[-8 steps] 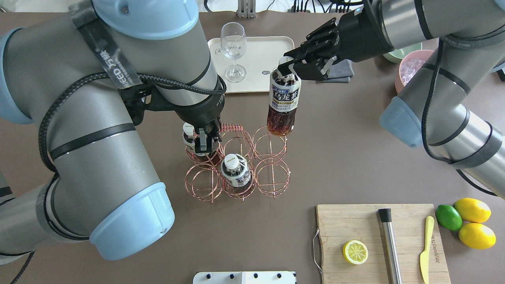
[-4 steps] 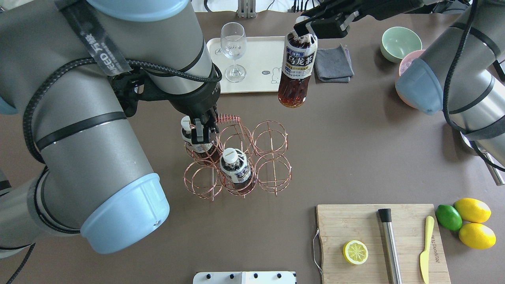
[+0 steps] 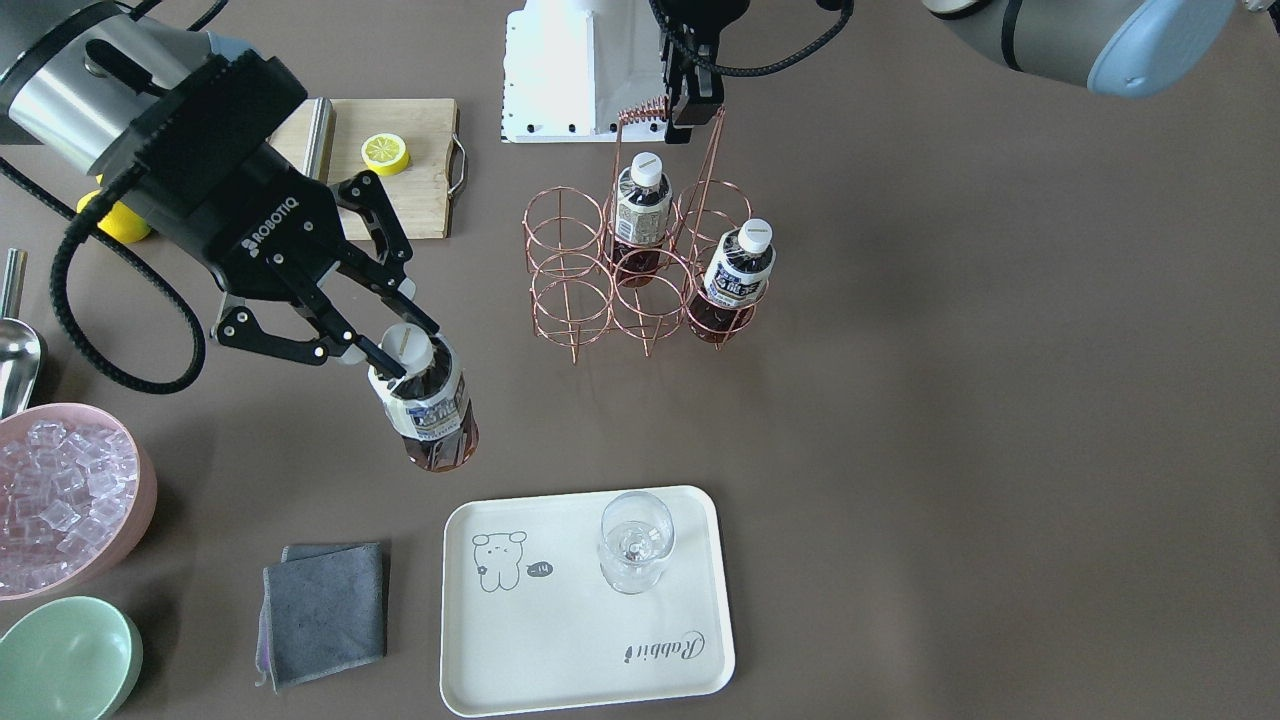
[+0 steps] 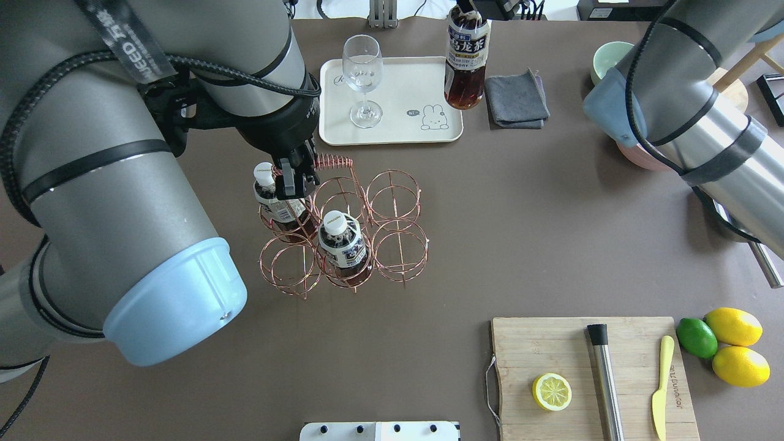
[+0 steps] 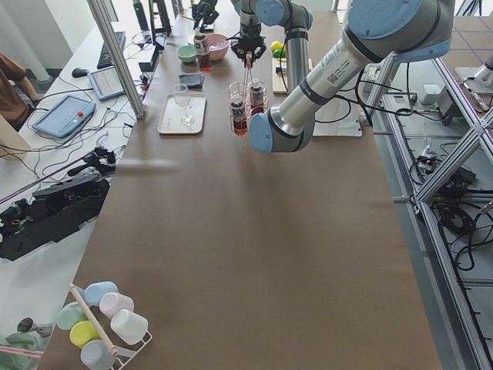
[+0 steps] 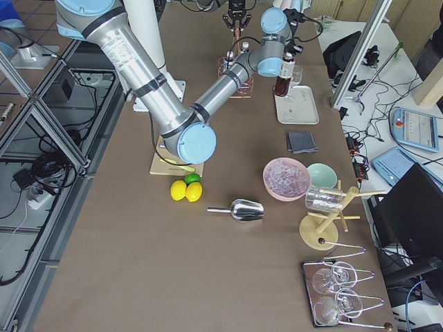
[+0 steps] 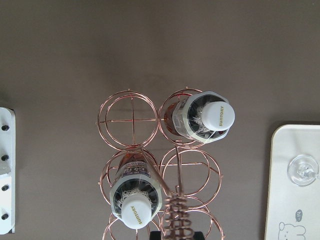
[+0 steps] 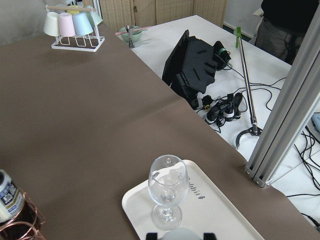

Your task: Take tea from basket to plate

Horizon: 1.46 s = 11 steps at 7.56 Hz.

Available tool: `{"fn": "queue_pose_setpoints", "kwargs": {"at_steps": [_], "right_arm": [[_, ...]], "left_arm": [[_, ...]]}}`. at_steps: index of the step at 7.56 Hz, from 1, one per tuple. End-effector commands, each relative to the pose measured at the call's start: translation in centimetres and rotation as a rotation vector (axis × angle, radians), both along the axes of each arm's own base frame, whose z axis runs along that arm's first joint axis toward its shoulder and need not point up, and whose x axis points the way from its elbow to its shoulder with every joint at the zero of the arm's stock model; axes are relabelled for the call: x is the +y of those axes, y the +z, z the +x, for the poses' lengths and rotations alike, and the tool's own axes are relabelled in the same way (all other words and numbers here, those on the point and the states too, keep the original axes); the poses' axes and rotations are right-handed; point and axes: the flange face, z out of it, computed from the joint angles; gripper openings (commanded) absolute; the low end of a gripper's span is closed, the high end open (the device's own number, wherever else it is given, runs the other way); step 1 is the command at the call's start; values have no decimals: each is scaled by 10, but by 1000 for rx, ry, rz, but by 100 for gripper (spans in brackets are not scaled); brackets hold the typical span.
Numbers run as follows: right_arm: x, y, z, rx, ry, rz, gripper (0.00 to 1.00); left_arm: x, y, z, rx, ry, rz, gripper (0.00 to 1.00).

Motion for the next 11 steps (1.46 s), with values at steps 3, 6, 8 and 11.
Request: {"fn": "queue_pose_setpoints", "kwargs": {"at_steps": [3, 6, 8, 11], "right_arm": [[-82, 101, -76, -32, 153, 64, 0], [-64, 88, -144, -105, 167, 14, 0], [-65, 107, -155, -106, 161, 14, 0], [-66, 118, -158, -108, 159, 16, 0]], "left_arm": [[-22, 13, -31, -54, -7, 35, 0], [-28, 15, -35, -97, 9, 134, 0], [-52, 32, -66, -124, -15, 150, 0], [-88, 73, -125, -195, -35, 176, 0]]}}
